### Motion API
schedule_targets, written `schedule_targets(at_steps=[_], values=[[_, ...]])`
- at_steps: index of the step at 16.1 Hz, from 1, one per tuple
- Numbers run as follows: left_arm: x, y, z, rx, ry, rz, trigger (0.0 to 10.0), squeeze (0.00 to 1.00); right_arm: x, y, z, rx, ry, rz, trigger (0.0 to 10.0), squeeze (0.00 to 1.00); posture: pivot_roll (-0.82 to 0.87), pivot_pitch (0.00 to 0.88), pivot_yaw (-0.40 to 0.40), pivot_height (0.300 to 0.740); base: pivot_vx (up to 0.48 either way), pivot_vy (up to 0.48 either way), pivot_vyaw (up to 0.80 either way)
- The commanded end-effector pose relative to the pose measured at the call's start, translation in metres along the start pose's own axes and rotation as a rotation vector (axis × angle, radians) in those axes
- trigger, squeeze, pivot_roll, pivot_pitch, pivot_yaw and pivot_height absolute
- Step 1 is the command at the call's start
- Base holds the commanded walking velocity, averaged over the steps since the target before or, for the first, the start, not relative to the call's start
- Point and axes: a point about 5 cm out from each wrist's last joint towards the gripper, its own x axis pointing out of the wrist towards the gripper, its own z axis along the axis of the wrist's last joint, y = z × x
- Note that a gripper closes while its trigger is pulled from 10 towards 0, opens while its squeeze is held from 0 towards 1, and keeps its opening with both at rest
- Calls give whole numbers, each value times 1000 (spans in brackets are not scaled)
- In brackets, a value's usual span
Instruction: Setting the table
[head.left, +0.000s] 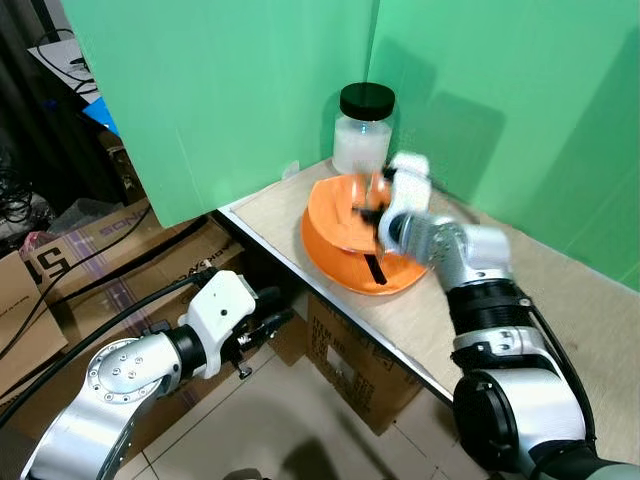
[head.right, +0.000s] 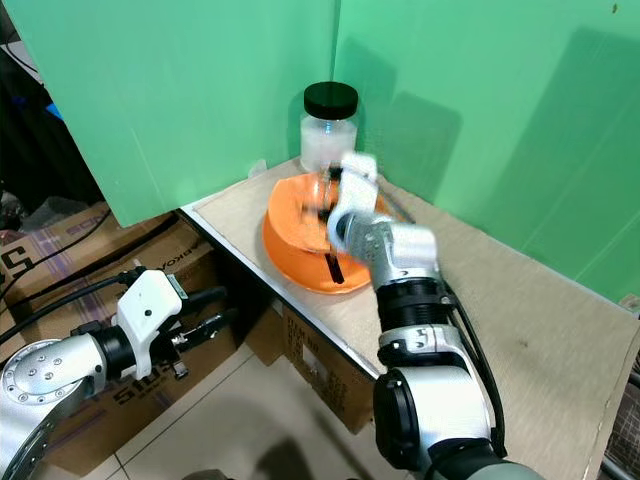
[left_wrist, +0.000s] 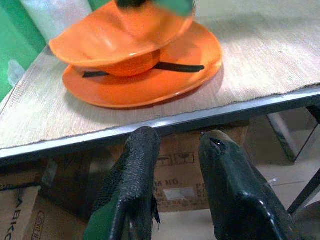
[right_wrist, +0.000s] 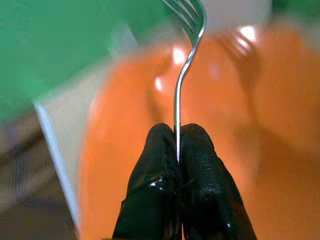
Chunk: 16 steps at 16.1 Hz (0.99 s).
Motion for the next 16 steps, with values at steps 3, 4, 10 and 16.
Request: schedule_targets(at_steps=[3, 4, 10, 16], values=[[0, 6, 7, 30, -27, 35, 10000, 0, -25, -4, 25, 45, -173, 123, 157, 0, 68, 0, -7, 740, 0, 0, 0], [1, 8, 7, 31, -33, 55, 10000, 0, -37, -8, 31, 0, -237, 143, 1843, 0, 64, 0, -7, 740, 0, 0, 0], [20, -1, 24, -83, -172, 378, 10000, 0, -122, -37, -10, -283, -500, -88, 10000, 0, -9, 0, 1, 740, 0, 0, -315], [23, -1, 18, -114, -184, 547, 10000, 0, -141, -47, -64, -222, -420, -236, 10000, 0, -34, 0, 20, 740, 0, 0, -751]])
